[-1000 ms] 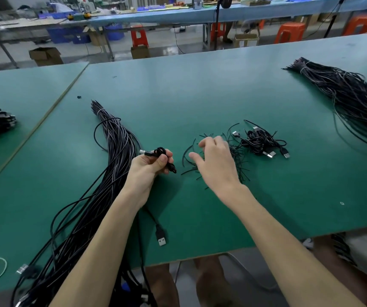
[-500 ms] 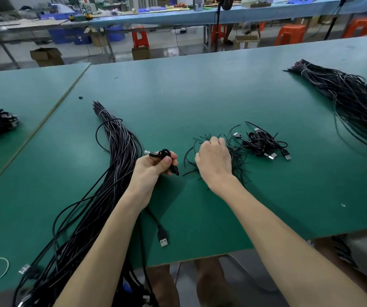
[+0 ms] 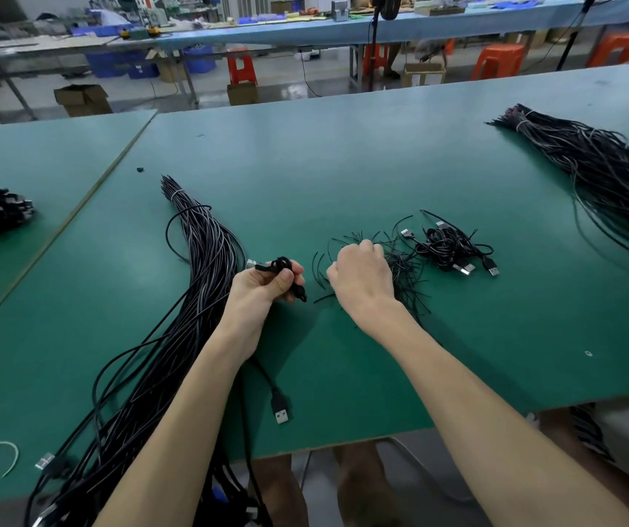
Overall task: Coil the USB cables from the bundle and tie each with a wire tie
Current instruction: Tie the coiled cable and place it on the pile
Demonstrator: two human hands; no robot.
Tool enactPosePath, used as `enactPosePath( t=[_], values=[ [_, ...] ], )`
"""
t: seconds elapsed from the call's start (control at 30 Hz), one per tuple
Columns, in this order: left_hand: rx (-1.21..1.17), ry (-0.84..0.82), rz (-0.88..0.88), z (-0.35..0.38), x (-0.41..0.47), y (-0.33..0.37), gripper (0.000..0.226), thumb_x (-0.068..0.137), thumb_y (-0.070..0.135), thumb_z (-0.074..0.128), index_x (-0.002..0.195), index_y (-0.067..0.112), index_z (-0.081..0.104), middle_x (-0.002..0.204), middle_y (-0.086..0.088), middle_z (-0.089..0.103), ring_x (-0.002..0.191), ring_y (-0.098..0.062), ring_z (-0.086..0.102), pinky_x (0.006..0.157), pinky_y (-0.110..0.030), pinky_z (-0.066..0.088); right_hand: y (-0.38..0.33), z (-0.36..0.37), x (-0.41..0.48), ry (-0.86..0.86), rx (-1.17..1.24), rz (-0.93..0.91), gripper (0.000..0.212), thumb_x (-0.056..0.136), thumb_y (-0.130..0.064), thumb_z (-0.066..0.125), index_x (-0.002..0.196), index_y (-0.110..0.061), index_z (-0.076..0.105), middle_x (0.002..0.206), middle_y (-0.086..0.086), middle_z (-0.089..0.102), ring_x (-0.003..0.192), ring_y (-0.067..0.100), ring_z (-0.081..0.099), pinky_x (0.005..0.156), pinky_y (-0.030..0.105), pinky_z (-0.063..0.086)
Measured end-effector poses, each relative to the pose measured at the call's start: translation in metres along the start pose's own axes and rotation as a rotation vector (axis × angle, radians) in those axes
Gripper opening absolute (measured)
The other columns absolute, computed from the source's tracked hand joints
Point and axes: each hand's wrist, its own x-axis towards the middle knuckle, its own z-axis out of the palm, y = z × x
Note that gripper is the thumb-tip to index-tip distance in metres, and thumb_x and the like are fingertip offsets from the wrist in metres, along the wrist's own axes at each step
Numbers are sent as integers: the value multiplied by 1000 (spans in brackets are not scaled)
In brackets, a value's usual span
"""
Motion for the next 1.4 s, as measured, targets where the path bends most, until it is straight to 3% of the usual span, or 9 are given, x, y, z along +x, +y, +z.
enactPosePath(
  t=[0.1, 0.2, 0.3, 0.43, 0.63, 0.87, 1.17, 1.3, 1.4],
  values=[
    [-62, 22, -13, 0, 2, 2, 19, 85, 21, 65, 96, 6, 69, 80, 1, 72, 72, -10, 63, 66, -19, 49, -2, -1, -18, 75, 453, 9, 23, 102, -25, 53, 96, -7, 66, 104, 8, 63, 98, 21, 56, 86, 29, 45],
    [-128, 34, -23, -2, 3, 2, 18, 85, 19, 64, 96, 5, 67, 81, 0, 73, 68, -12, 60, 67, -20, 50, -12, -1, -41, -101, 1029, 91, 20, 99, -27, 60, 88, -13, 69, 75, -3, 68, 66, 7, 58, 64, 21, 45],
    [-158, 28, -25, -3, 3, 1, 17, 86, 18, 63, 96, 5, 65, 87, -2, 75, 73, -13, 63, 70, -21, 52, -21, 8, -59, -189, 1318, 155, 20, 98, -21, 60, 81, -16, 66, 59, -2, 60, 55, 9, 52, 54, 20, 42],
    [-138, 95, -13, -7, 3, 2, 18, 86, 26, 64, 98, 12, 67, 100, -3, 78, 82, -16, 65, 79, -26, 51, -26, 20, -69, -40, 1287, 168, 19, 97, -27, 63, 81, -17, 63, 56, -8, 55, 54, 10, 47, 57, 26, 42],
    [-3, 105, 24, -3, -2, 7, 10, 89, 34, 65, 91, 24, 67, 116, -1, 77, 109, -14, 68, 83, -34, 39, -27, 23, -71, -69, 1310, 160, 20, 96, -30, 64, 83, -15, 65, 54, -6, 56, 53, 10, 48, 59, 29, 43],
    [-130, 21, 89, 3, -5, 10, 19, 92, 24, 62, 78, 26, 74, 124, -16, 72, 128, -27, 62, 117, -42, 34, -24, 26, -71, -100, 1346, 145, 19, 96, -29, 65, 83, -14, 65, 55, -7, 55, 53, 9, 48, 58, 26, 43],
    [-105, 21, 92, 8, -3, 7, 11, 85, 26, 67, 85, 16, 70, 114, 6, 74, 115, -12, 62, 113, -38, 37, -20, 19, -70, -196, 1475, 133, 22, 97, -17, 67, 77, -9, 63, 62, -1, 54, 51, 10, 45, 49, 16, 38],
    [-145, -32, 99, 11, -9, 16, 39, 73, 48, 87, 95, 19, 74, 111, 4, 69, 125, -16, 57, 111, -32, 40, -17, 18, -70, -228, 1503, 131, 24, 96, -17, 69, 74, -10, 64, 60, -3, 55, 50, 10, 45, 49, 16, 38],
    [-158, -79, 94, 12, -13, 19, 30, 75, 48, 83, 91, 23, 78, 126, 6, 70, 134, -15, 55, 106, -25, 41, -16, 16, -70, -259, 1506, 130, 24, 96, -17, 70, 74, -10, 65, 60, -3, 56, 50, 10, 46, 49, 17, 39]
  ],
)
